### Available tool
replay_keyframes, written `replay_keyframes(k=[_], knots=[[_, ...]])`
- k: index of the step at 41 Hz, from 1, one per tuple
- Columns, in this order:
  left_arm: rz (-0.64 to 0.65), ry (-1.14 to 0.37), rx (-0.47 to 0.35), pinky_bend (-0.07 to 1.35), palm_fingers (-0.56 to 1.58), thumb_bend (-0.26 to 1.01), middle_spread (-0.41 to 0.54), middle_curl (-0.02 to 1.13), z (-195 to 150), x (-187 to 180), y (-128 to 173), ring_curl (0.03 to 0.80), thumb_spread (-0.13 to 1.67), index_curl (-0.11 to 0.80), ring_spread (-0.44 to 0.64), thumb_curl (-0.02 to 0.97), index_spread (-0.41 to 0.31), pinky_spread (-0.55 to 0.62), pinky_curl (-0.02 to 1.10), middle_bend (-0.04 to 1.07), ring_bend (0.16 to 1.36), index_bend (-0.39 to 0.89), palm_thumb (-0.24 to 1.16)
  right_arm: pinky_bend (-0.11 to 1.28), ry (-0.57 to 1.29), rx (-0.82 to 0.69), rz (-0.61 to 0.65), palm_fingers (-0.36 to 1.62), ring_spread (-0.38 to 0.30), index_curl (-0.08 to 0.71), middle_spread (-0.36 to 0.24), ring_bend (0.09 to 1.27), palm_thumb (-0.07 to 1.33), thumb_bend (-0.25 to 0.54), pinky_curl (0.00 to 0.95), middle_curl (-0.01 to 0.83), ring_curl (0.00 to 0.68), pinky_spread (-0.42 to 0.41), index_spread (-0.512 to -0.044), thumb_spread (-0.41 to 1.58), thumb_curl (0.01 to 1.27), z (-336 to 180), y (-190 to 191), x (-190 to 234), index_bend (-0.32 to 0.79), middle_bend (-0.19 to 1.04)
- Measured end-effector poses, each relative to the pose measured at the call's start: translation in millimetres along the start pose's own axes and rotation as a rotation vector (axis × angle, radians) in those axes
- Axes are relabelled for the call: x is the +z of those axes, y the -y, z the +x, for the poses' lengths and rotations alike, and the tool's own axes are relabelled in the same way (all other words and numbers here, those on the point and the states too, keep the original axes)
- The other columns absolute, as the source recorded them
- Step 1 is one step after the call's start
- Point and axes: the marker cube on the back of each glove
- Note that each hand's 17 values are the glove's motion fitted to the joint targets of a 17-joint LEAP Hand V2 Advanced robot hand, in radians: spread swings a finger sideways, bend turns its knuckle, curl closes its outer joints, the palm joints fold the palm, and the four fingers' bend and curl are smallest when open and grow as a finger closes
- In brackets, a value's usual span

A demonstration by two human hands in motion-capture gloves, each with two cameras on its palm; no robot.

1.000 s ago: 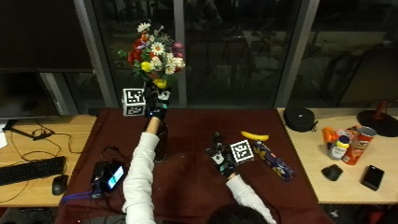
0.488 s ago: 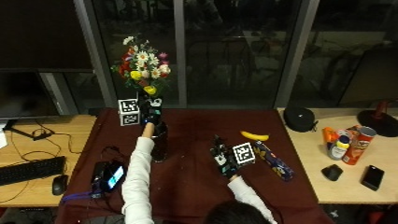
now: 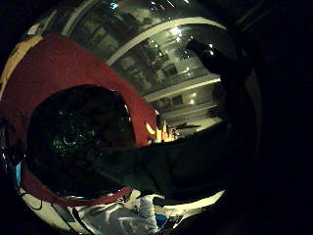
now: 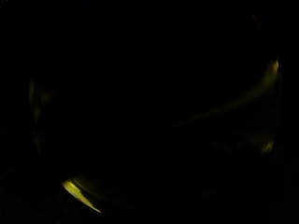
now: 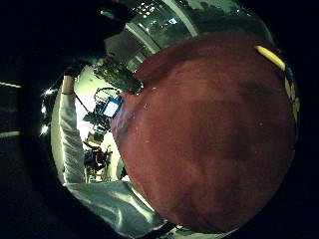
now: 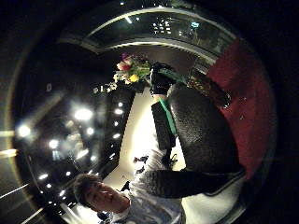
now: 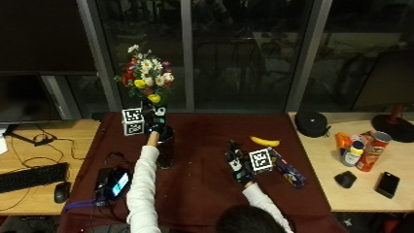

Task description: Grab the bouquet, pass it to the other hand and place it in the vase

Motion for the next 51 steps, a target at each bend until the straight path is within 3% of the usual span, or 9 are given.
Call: replay_keyframes(k=[5, 7, 8, 9, 10, 13, 26, 42, 51], knots=[[-0.091, 0.095, -0.031, 0.36, 1.16, -0.04, -0.250, 0.60, -22, -7, 0, 0.510, 0.22, 0.645, -0.33, 0.820, -0.244, -0.28, 0.48, 0.50, 0.50, 0.16, 1.03, 0.62, 0.035, 0.203, 0.022, 0.25, -0.016, 0.239, -0.022, 0.56, 0.40, -0.013, 0.327, 0.313, 0.306, 0.255, -0.370, 1.29, 0.32, -10, -9, -5, 0.13, 0.18], [-0.192, 0.144, -0.055, 0.29, 0.18, -0.18, -0.161, 0.61, -37, -12, -6, 0.532, 0.51, 0.537, -0.17, 0.728, -0.149, -0.10, 0.48, 0.39, 0.45, -0.15, 0.72, 0.62, 0.051, 0.218, 0.028, 0.26, -0.017, 0.238, -0.022, 0.57, 0.40, -0.014, 0.328, 0.312, 0.308, 0.254, -0.368, 1.29, 0.32, -11, -12, -7, 0.13, 0.18], [-0.230, 0.167, -0.064, 0.48, 0.74, -0.04, -0.200, 0.70, -44, -15, -10, 0.614, 0.47, 0.605, -0.26, 0.766, -0.178, -0.22, 0.58, 0.50, 0.55, 0.08, 0.87, 0.62, 0.056, 0.220, 0.030, 0.27, -0.021, 0.236, -0.019, 0.58, 0.40, -0.014, 0.331, 0.310, 0.310, 0.253, -0.368, 1.29, 0.32, -11, -13, -7, 0.12, 0.17], [-0.254, 0.193, -0.069, 0.33, -0.20, -0.19, -0.041, 0.56, -51, -18, -15, 0.528, 0.58, 0.477, -0.05, 0.686, -0.098, 0.01, 0.49, 0.23, 0.46, -0.18, 0.63, 0.62, 0.057, 0.216, 0.030, 0.27, -0.024, 0.235, -0.018, 0.58, 0.40, -0.014, 0.331, 0.309, 0.309, 0.249, -0.367, 1.29, 0.32, -10, -14, -8, 0.12, 0.17], [-0.269, 0.223, -0.071, 0.39, -0.25, -0.16, -0.001, 0.64, -58, -21, -21, 0.610, 0.62, 0.483, -0.01, 0.666, -0.076, 0.06, 0.55, 0.27, 0.52, -0.13, 0.60, 0.62, 0.052, 0.204, 0.029, 0.27, -0.025, 0.235, -0.018, 0.58, 0.40, -0.014, 0.330, 0.310, 0.312, 0.248, -0.366, 1.30, 0.32, -7, -14, -9, 0.12, 0.17], [-0.291, 0.312, -0.073, 0.36, -0.40, -0.15, 0.152, 0.53, -85, -31, -37, 0.520, 0.68, 0.388, 0.15, 0.601, -0.011, 0.20, 0.49, 0.13, 0.47, -0.08, 0.47, 0.62, 0.003, 0.142, 0.030, 0.29, -0.028, 0.233, -0.016, 0.59, 0.41, -0.009, 0.333, 0.306, 0.315, 0.245, -0.366, 1.29, 0.32, 9, -15, -13, 0.12, 0.17], [-0.280, 0.412, -0.056, 0.30, -0.34, -0.04, 0.428, 0.33, -114, -58, -54, 0.381, 0.80, 0.165, 0.48, 0.475, 0.126, 0.48, 0.37, 0.13, 0.43, 0.01, 0.39, 0.59, 0.044, 0.316, 0.043, 0.32, -0.033, 0.255, -0.005, 0.56, 0.45, -0.010, 0.335, 0.298, 0.312, 0.241, -0.347, 1.30, 0.32, 19, -27, -13, 0.15, 0.17], [-0.305, 0.387, -0.021, 0.27, -0.29, -0.02, 0.484, 0.25, -95, -60, -55, 0.344, 0.86, 0.058, 0.58, 0.414, 0.138, 0.52, 0.35, 0.14, 0.43, 0.03, 0.46, 0.56, -0.026, 0.109, 0.029, 0.34, -0.035, 0.273, -0.005, 0.55, 0.47, -0.012, 0.338, 0.287, 0.313, 0.236, -0.337, 1.31, 0.32, 35, -17, -23, 0.15, 0.16], [-0.313, 0.411, 0.023, 0.26, -0.27, -0.03, 0.480, 0.22, -101, -54, -58, 0.331, 0.89, 0.030, 0.59, 0.396, 0.126, 0.52, 0.34, 0.15, 0.43, 0.04, 0.50, 0.56, 0.045, 0.253, 0.032, 0.35, -0.035, 0.280, -0.008, 0.54, 0.48, -0.012, 0.344, 0.282, 0.315, 0.237, -0.334, 1.30, 0.32, 27, -17, -26, 0.15, 0.16]])
